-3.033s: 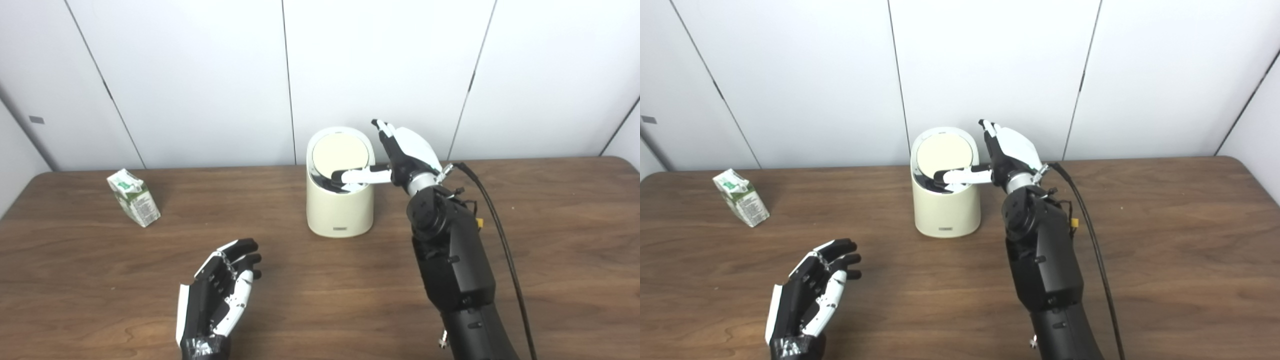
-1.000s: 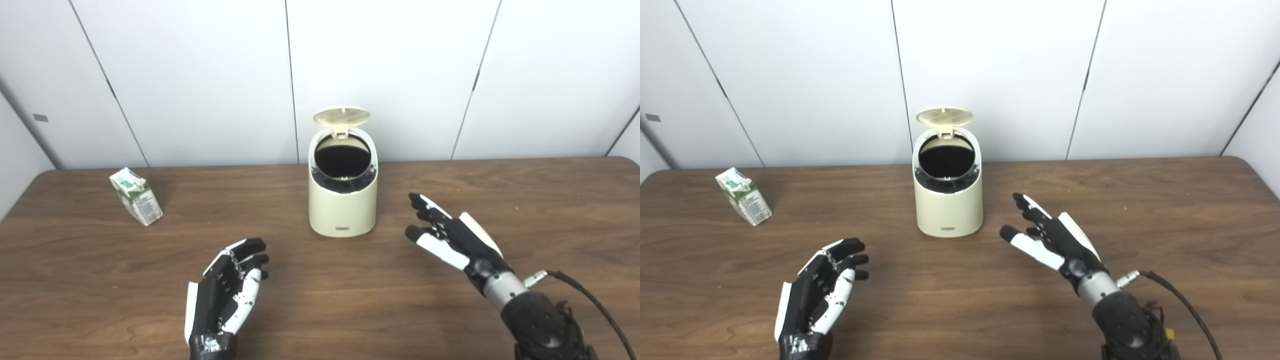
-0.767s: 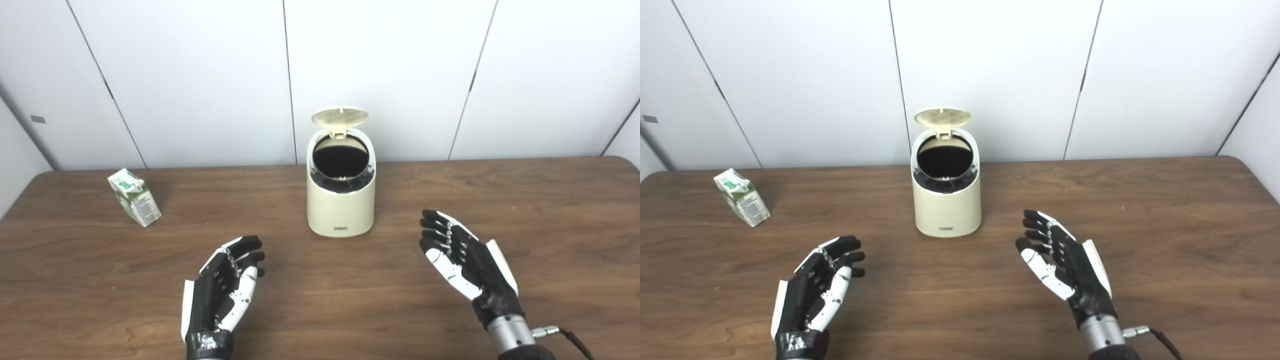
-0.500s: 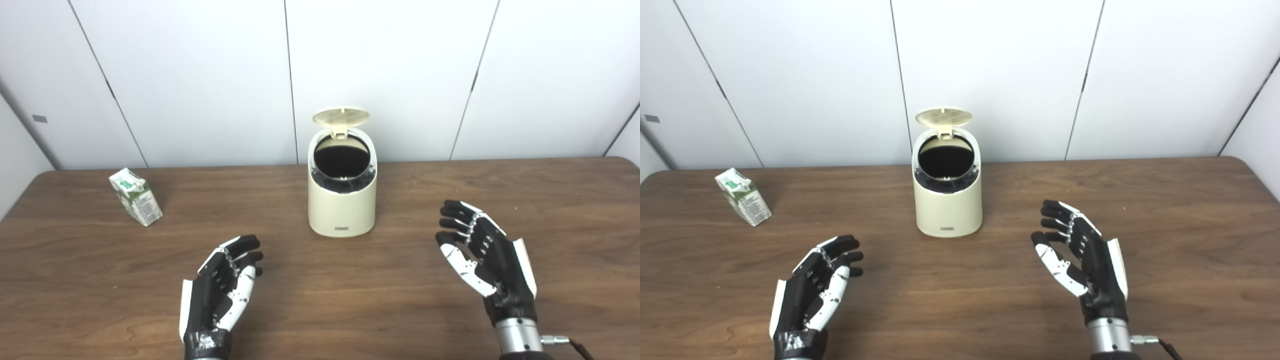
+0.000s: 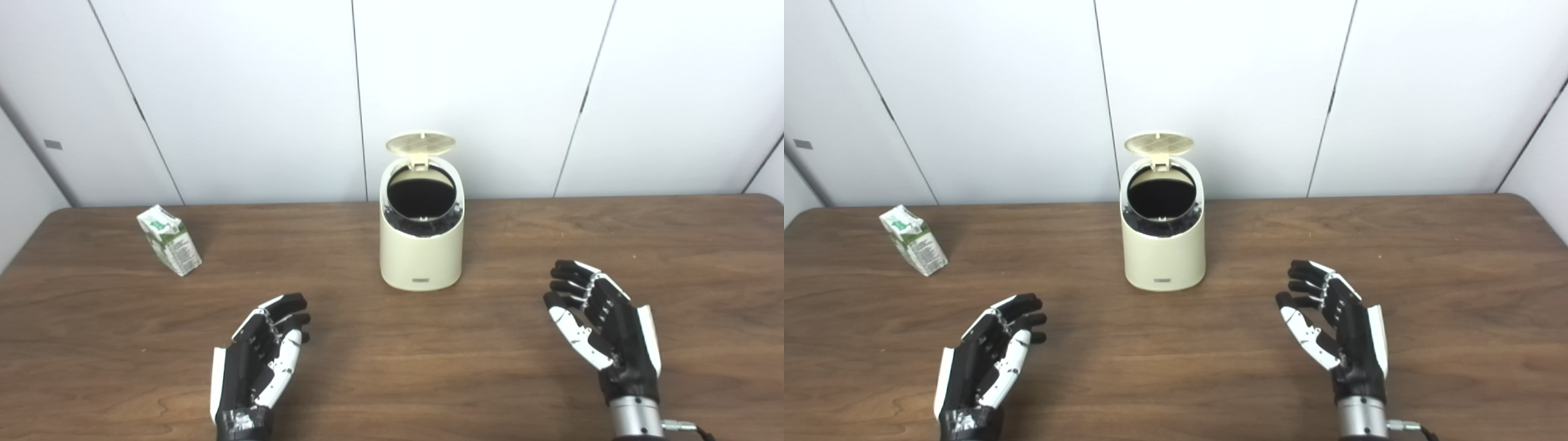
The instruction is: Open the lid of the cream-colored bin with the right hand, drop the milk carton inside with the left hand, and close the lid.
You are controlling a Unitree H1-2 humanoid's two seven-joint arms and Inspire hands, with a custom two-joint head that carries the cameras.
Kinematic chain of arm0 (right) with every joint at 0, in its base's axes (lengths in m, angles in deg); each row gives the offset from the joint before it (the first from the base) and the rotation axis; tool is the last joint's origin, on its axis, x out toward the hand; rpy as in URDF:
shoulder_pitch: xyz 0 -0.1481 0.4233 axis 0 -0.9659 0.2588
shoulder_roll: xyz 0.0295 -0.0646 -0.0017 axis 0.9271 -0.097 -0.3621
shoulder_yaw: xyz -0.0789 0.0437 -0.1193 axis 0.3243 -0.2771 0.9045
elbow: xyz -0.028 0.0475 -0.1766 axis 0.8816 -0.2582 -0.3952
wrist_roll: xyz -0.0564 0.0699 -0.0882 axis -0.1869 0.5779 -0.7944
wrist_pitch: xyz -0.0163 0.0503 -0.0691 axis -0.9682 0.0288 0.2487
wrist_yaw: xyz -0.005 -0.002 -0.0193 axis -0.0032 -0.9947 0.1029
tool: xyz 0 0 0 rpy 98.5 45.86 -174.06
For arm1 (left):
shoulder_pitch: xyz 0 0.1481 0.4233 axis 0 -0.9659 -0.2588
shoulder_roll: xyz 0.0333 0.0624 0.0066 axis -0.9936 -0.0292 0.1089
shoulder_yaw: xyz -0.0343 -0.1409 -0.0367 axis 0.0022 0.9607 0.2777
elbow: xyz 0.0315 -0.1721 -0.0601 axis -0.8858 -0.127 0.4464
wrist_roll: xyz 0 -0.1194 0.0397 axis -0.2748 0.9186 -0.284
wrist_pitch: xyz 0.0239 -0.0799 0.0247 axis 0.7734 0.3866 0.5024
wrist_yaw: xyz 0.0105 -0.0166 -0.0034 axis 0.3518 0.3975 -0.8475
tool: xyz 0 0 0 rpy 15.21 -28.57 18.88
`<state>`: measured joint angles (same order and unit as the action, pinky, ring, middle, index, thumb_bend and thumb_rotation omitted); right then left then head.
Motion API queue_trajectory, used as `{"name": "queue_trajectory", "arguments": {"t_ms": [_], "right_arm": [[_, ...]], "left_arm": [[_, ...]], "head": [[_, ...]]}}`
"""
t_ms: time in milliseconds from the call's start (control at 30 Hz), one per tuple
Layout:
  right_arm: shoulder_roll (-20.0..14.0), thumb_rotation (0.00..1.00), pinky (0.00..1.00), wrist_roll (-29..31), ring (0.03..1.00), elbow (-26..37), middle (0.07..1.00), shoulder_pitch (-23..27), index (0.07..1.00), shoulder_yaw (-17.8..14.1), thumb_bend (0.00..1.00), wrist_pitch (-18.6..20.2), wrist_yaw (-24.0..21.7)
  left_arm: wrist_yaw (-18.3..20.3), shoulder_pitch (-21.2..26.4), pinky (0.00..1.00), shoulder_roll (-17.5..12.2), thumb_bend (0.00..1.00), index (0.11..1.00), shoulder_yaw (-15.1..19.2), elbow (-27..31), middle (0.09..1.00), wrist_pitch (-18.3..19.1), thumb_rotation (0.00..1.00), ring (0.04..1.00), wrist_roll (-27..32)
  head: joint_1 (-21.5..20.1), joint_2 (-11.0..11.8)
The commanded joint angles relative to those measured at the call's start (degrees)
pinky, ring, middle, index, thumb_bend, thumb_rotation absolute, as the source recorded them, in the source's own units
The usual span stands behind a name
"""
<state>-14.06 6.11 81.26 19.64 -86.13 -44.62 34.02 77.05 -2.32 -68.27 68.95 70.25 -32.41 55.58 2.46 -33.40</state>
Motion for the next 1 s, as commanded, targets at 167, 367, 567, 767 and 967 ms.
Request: {"name": "queue_trajectory", "arguments": {"t_ms": [167,367,567,767,967], "right_arm": [[-2.4,0.31,0.59,-1.5,0.683,-1.5,0.714,1.1,0.694,-0.2,0.27,-5.2,2.0],[-4.6,0.22,0.63,2.7,0.699,-4.5,0.718,2.3,0.695,-1.4,0.24,-5.3,1.3],[-8.4,0.2,0.63,4.7,0.704,-9.0,0.721,4.3,0.697,-2.5,0.22,-8.5,0.8],[-10.8,0.19,0.61,7.3,0.693,-13.2,0.712,6.3,0.692,-3.5,0.22,-11.1,0.2],[-12.0,0.28,0.54,8.5,0.655,-14.5,0.683,7.2,0.659,-3.5,0.23,-12.8,-0.6]], "left_arm": [[-2.8,3.0,0.56,-3.1,0.47,0.665,5.1,0.0,0.674,-6.1,0.15,0.634,-2.4],[-5.9,3.4,0.53,-5.0,0.59,0.64,10.5,0.4,0.648,-3.6,0.1,0.626,-4.6],[-7.0,5.2,0.6,-8.5,0.68,0.697,14.1,0.1,0.709,0.2,0.12,0.708,-6.5],[-7.5,8.8,0.68,-11.8,0.77,0.798,16.3,-0.9,0.797,6.4,0.17,0.782,-9.0],[-8.0,12.8,0.75,-15.3,0.84,0.896,18.0,-4.2,0.859,12.0,0.25,0.845,-10.7]], "head": [[2.9,0.8],[8.1,0.8],[16.0,0.8],[23.6,2.2],[29.3,3.5]]}}
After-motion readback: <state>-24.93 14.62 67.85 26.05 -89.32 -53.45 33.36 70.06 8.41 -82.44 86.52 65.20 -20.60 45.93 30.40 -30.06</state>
